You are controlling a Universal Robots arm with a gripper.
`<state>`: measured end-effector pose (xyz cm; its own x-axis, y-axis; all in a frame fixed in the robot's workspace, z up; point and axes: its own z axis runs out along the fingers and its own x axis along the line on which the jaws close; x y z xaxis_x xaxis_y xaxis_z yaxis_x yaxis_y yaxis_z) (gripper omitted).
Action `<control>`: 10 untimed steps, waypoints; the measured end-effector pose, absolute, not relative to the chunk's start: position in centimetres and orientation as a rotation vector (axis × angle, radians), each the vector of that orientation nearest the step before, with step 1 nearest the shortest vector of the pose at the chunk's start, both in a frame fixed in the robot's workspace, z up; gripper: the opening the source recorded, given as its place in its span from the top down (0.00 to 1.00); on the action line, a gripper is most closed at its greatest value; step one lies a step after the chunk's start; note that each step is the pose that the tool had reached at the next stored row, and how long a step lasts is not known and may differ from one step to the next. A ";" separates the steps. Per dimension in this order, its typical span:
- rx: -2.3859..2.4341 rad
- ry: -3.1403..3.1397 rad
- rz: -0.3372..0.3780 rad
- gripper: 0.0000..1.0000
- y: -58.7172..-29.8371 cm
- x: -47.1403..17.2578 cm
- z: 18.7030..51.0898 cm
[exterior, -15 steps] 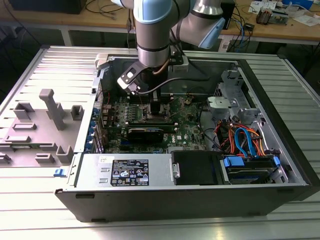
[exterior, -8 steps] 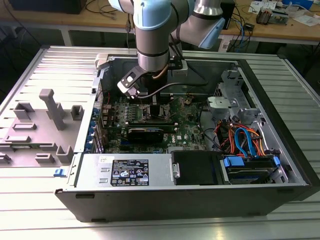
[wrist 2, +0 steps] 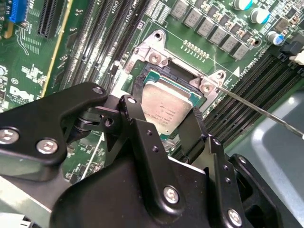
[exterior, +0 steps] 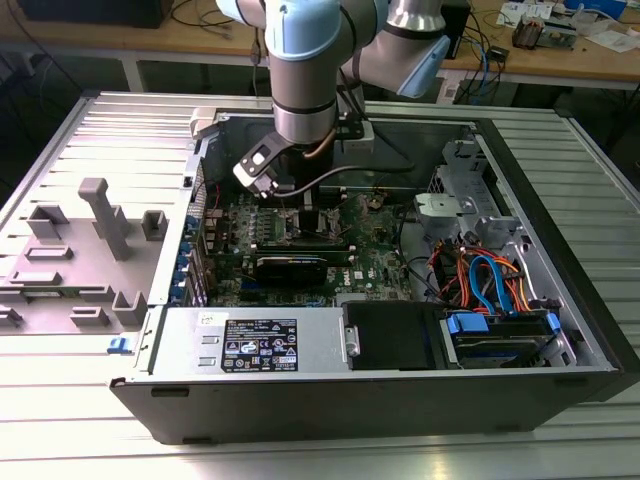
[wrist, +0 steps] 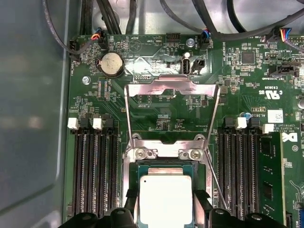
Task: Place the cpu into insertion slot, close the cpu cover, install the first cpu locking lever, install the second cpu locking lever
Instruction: 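Place the cpu into insertion slot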
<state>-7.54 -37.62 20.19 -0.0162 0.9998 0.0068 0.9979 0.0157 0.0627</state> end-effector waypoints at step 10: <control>2.179 2.207 0.077 0.46 -37.7 -7.5 20.0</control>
